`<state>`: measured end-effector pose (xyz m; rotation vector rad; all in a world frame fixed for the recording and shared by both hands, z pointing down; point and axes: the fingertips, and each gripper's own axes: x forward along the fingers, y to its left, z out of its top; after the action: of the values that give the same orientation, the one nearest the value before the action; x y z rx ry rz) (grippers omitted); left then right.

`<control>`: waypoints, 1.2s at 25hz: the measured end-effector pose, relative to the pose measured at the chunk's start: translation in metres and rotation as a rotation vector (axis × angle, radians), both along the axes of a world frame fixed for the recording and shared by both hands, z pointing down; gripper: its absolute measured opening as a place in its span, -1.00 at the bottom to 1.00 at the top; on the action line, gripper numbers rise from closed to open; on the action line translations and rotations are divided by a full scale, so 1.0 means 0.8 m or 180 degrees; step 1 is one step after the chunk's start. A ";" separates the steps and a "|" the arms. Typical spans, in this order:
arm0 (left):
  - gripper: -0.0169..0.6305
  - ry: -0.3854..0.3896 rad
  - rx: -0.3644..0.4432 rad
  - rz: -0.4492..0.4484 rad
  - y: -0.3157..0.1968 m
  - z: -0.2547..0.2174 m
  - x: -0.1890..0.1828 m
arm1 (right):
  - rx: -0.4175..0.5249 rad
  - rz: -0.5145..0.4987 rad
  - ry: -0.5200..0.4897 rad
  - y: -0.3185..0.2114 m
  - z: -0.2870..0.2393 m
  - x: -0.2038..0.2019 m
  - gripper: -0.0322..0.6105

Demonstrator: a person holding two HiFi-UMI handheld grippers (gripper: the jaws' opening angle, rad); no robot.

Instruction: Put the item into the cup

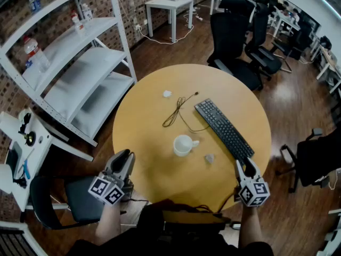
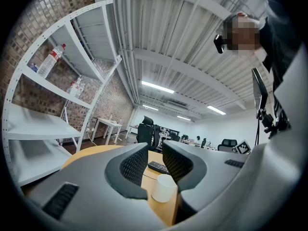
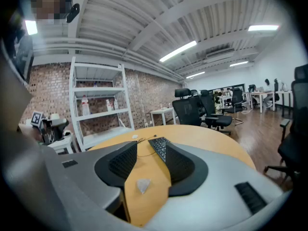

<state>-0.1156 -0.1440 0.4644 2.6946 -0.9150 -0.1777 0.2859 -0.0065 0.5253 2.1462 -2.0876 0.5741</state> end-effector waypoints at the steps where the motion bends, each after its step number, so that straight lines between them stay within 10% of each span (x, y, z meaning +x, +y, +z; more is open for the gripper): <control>1: -0.67 -0.0002 -0.0006 -0.0005 -0.002 0.001 -0.001 | -0.0083 -0.0062 0.0058 -0.009 0.015 -0.008 -0.31; 10: -0.67 -0.0145 -0.0120 -0.0170 0.002 0.010 -0.020 | -0.0789 -0.0459 0.0319 -0.066 0.132 -0.054 -0.21; 30: -0.67 -0.0451 -0.0306 -0.0598 0.023 0.018 -0.074 | -0.1279 -0.0979 0.0751 -0.118 0.236 -0.082 -0.14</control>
<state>-0.1751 -0.1255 0.4785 2.5576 -1.1877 0.0186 0.2206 -0.1010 0.7141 1.5584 -1.9229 0.6063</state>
